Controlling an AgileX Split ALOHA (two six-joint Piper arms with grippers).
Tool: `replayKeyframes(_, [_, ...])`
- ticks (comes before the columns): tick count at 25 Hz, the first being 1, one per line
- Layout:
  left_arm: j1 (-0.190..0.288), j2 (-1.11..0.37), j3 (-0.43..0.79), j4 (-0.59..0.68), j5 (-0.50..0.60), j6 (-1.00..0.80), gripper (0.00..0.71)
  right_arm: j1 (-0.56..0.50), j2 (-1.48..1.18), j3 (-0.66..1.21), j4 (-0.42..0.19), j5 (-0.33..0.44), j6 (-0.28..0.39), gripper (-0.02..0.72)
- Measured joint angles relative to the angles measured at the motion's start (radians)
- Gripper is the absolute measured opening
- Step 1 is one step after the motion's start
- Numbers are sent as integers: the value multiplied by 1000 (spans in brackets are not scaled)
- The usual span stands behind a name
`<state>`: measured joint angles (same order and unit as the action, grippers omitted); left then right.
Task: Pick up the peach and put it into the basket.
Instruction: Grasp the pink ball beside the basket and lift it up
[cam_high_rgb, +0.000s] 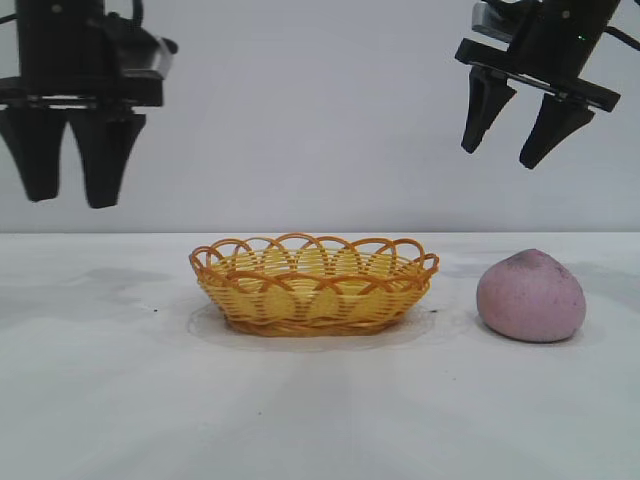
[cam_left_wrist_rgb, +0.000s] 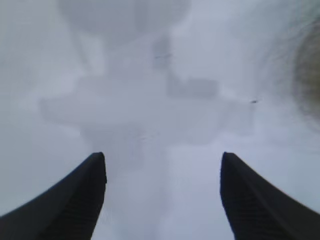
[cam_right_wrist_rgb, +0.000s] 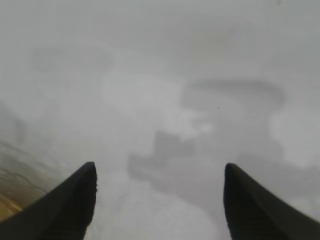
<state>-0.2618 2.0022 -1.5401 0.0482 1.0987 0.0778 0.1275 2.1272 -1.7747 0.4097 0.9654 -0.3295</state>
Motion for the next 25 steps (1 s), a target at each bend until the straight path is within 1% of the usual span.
replayKeyframes(1, [19,0,0,0,6,0,430,0,0,0,0,0,0,456])
replayKeyframes(7, [167,0,0,0,55,-4,430,0,0,0,0,0,0,456])
replayKeyframes(9, [208,0,0,2,73,-16,430,0,0,0,0,-2,0,456])
replayKeyframes(11, [238,0,0,9,94,-22,430,0,0,0,0,-3,0,456])
replayKeyframes(13, [254,-6,0,22,104,-22,430,0,0,0,0,-3,0,456])
replayKeyframes(16, [262,-51,4,28,104,-29,430,0,0,0,2,-3,0,456])
replayKeyframes(19, [262,-147,46,12,104,-46,430,0,0,0,6,-5,0,456])
replayKeyframes(22, [262,-263,138,-30,106,-48,430,0,0,0,6,-7,0,456])
replayKeyframes(25, [262,-401,254,-39,112,-48,430,0,0,0,7,-7,0,456])
